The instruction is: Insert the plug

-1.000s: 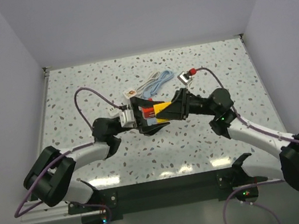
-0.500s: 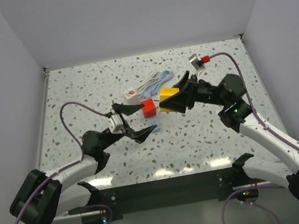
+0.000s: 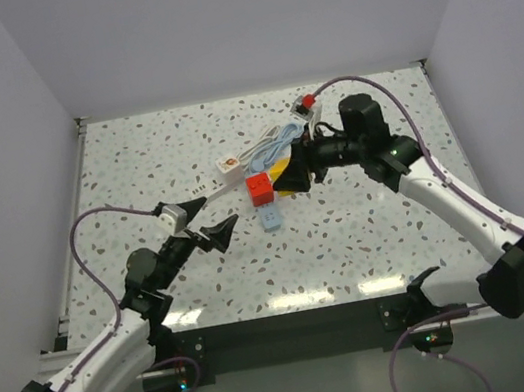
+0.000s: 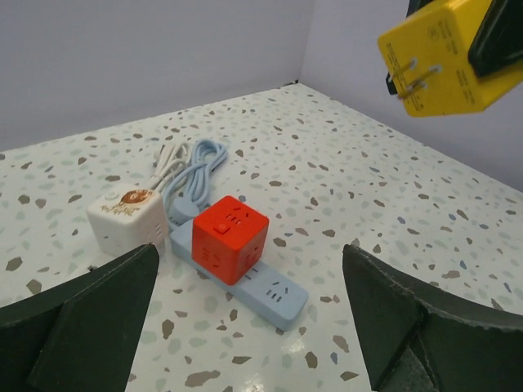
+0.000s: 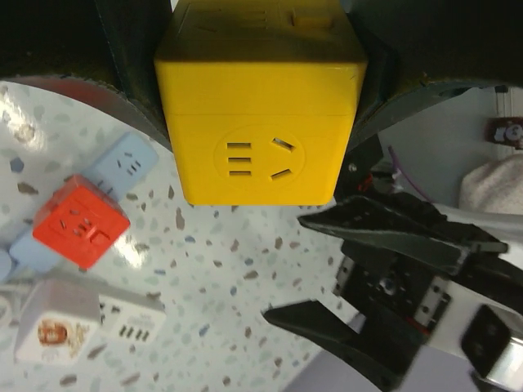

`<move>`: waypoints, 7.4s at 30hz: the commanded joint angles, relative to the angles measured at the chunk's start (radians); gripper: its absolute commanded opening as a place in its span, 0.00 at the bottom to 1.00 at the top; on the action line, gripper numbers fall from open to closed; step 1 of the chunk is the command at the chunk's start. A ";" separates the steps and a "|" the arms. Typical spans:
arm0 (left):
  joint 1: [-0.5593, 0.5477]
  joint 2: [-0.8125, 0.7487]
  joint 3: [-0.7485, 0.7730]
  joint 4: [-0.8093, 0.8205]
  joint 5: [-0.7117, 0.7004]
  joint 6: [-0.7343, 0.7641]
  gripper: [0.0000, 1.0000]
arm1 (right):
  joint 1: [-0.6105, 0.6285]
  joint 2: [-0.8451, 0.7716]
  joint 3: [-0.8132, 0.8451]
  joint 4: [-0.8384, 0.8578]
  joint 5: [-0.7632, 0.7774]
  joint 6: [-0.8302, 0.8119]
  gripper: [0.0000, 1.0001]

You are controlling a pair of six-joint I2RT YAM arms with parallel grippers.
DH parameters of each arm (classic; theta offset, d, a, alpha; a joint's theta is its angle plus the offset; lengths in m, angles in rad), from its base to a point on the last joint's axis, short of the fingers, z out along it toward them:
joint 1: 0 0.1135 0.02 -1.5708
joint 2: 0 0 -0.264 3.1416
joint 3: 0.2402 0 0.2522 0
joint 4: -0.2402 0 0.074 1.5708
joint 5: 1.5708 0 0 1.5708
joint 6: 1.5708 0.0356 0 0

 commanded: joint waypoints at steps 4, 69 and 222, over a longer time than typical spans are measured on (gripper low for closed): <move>0.076 -0.019 -0.018 -0.100 -0.008 -0.054 1.00 | 0.014 0.124 0.062 -0.230 0.076 -0.105 0.00; 0.136 -0.085 -0.078 -0.053 0.090 -0.133 1.00 | 0.258 0.684 0.345 -0.457 0.624 0.028 0.00; 0.136 -0.128 -0.089 -0.094 0.053 -0.128 1.00 | 0.398 0.893 -0.065 -0.060 0.880 0.286 0.00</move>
